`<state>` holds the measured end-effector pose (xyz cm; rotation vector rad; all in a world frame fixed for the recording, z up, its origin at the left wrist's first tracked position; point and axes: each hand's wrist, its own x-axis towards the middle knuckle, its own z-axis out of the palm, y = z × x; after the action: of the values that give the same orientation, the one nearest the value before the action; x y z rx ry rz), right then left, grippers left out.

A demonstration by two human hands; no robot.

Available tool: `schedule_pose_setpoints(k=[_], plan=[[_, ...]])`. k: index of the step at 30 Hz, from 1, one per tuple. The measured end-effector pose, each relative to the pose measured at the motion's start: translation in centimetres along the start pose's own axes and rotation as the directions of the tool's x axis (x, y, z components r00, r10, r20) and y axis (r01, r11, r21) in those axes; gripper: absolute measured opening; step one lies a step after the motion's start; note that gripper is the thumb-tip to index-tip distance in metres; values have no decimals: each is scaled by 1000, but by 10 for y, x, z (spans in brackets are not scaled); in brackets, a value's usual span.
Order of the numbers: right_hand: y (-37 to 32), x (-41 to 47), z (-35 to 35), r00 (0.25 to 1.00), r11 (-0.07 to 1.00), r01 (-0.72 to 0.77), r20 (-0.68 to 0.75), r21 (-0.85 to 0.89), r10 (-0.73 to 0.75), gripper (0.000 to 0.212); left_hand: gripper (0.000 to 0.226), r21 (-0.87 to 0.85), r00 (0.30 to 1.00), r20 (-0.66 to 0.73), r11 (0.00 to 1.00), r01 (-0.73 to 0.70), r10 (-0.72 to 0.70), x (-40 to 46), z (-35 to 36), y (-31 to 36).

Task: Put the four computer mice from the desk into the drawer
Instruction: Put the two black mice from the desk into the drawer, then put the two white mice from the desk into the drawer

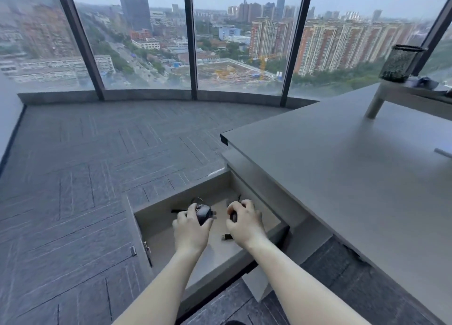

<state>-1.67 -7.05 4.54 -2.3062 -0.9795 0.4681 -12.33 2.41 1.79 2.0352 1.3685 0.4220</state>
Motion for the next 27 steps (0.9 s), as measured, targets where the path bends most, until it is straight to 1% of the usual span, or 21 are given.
schedule_pose_setpoints(k=[3, 6, 10, 13, 15, 17, 19, 21, 23, 25, 27], plan=[[11, 18, 24, 989, 984, -38, 137, -177, 63, 20, 64, 80, 991, 91, 993, 88, -95, 8, 27, -12], [17, 31, 43, 964, 951, -31, 241, -309, 109, 23, 64, 141, 975, 170, 983, 117, -140, 14, 45, -18], [21, 39, 57, 943, 895, 33, 310, -445, 119, 35, 63, 175, 954, 235, 973, 149, -188, 16, 55, -27], [23, 40, 57, 933, 894, 40, 336, -447, 126, 39, 64, 173, 952, 236, 972, 158, -196, 14, 50, -29], [21, 32, 47, 940, 921, 30, 324, -387, 105, 43, 63, 139, 957, 211, 975, 171, -198, 12, 41, -24], [17, 19, 25, 972, 957, 38, 233, -287, 32, 44, 59, 44, 976, 166, 990, 136, -141, 8, 28, -11], [11, 2, -7, 995, 983, 76, 78, -164, -64, 42, 52, -54, 994, 107, 998, 33, -27, 1, 17, 12], [9, -20, -47, 987, 991, 127, -92, -51, -131, 37, 47, -147, 993, 49, 984, -103, 111, -12, 9, 45], [15, -46, -90, 950, 987, 159, -273, 1, -153, 32, 41, -204, 967, 7, 947, -247, 253, -32, 9, 85], [29, -75, -137, 882, 986, 165, -447, -2, -148, 27, 36, -268, 924, -17, 888, -373, 383, -60, 17, 127], [54, -109, -185, 805, 991, 134, -581, -20, -121, 25, 33, -337, 873, -15, 819, -464, 488, -95, 32, 169]])
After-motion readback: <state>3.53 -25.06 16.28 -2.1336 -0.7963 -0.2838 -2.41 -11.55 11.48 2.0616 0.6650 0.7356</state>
